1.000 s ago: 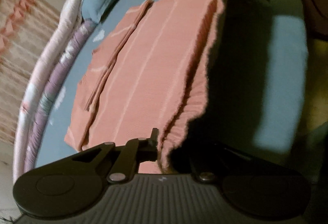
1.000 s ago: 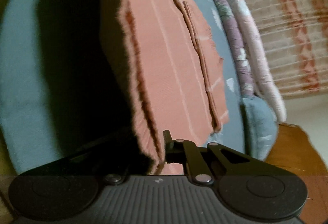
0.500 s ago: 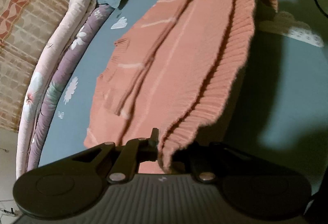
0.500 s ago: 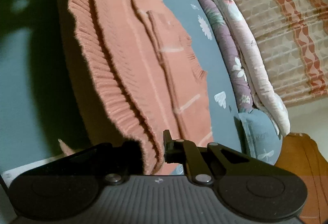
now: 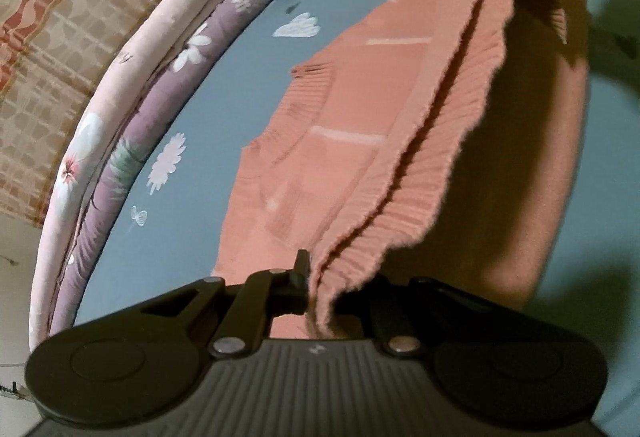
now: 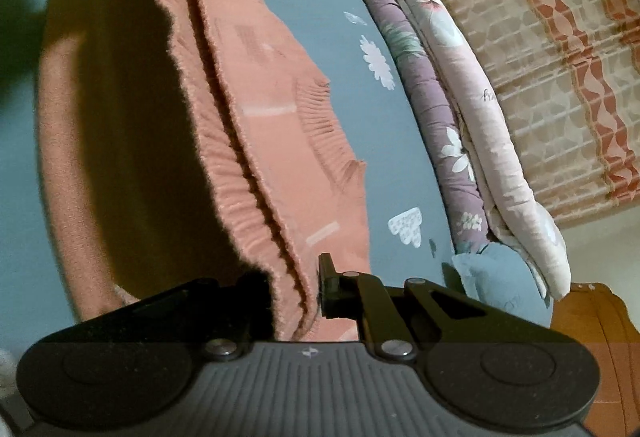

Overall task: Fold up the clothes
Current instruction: 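Lift the gripped hem with both tools and fold it over toward the collar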

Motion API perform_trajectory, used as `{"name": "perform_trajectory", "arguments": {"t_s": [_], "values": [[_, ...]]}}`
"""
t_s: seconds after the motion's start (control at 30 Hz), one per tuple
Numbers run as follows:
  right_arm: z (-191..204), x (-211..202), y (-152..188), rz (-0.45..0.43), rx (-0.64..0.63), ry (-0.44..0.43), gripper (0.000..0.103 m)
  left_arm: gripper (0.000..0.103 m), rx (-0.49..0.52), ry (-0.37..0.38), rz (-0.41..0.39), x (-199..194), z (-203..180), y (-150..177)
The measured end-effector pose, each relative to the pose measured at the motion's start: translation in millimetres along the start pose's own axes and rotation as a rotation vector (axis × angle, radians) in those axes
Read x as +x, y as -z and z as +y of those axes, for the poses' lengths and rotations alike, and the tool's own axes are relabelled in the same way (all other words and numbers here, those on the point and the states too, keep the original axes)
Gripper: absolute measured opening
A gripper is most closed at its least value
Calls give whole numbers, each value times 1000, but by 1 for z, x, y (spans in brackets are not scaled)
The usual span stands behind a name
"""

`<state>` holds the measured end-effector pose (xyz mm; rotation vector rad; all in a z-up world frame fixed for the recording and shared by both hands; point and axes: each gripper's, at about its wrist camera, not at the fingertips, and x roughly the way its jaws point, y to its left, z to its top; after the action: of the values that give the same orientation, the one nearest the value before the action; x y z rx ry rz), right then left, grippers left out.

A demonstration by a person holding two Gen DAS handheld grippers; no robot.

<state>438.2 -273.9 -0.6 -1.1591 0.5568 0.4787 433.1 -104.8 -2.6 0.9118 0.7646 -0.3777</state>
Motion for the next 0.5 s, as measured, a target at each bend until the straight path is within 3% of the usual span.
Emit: {"name": "perform_trajectory", "arguments": {"t_s": [0.3,0.5], "values": [[-39,64,-15,25,82,-88,12,8,-105,67,81,55,48,-16],[-49,104,-19,72,109,-169,12,9,-118,106,121,88,58,-20]]}}
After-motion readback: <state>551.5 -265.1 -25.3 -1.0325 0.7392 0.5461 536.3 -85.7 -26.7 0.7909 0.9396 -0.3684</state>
